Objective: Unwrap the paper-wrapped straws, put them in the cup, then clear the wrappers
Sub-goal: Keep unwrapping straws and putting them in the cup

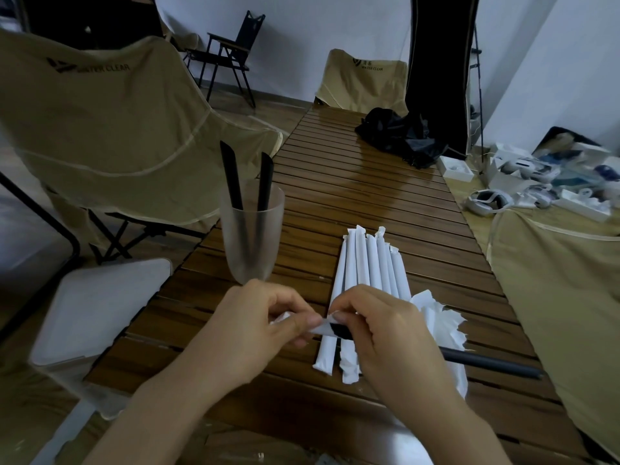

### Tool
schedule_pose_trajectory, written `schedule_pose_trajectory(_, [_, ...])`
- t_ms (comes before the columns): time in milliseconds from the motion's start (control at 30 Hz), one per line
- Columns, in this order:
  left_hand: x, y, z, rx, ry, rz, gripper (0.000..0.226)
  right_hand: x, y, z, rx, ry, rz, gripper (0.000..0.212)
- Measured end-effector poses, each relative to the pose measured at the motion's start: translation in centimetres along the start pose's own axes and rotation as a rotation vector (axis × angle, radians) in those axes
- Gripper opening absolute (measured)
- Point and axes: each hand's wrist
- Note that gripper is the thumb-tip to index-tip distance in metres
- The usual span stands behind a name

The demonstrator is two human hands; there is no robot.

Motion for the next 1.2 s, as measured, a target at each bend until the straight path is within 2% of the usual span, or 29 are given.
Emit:
schedule_pose_trajectory(67, [0.0, 0.0, -0.1, 0.022, 0.000, -0.018, 0.010, 0.0, 0.0, 0.0, 0.038, -0.016, -0.051, 0.014])
schedule_pose_trajectory(200, [0.2, -0.1, -0.5, 0.045, -0.017, -0.049, 0.019, 0.3, -0.1, 0.1, 0.113, -0.042, -0.114, 0.023])
schedule_pose_trajectory(400, [0.4, -0.1, -0.7, 0.013, -0.014, -0.089, 0.009, 0.1, -0.2, -0.2, 0.264, -0.108, -0.081, 0.019])
schedule_pose_trajectory(500, [0.5, 0.0, -0.5, 0.005, -0.033, -0.071, 0.010, 0.1, -0.2, -0.2, 0.197, -0.023, -0.084, 0.018])
schedule_pose_trajectory(633, [0.4, 0.1, -0.4, 0.006, -0.086, 0.050, 0.020, 0.2, 0.0, -0.3, 0.039, 0.114, -0.060, 0.033])
schedule_pose_trajectory(767, [0.3, 0.2, -0.4, 0.007, -0.087, 0.114, 0.010, 0.2, 0.1, -0.3, -0.003, 0.170, -0.055, 0.037])
schedule_pose_trajectory(967, [0.7, 0.0, -0.6, 0.019, -0.078, 0.008, 0.010, 0.6, -0.1, -0.5, 0.190, 0.058, -0.124, 0.031])
schedule_pose_trajectory(1200, [0.8, 0.0, -0.5, 0.011, -0.128, -0.043, 0.008, -0.2, 0.2, -2.2, 0.461, 0.060, -0.195, 0.006])
Point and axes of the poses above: each hand's wrist, its own y-axis away from the middle knuckle, its own x-axis out of the palm, z = x × y, and after that the axes turned 10 degrees about z, right-handed
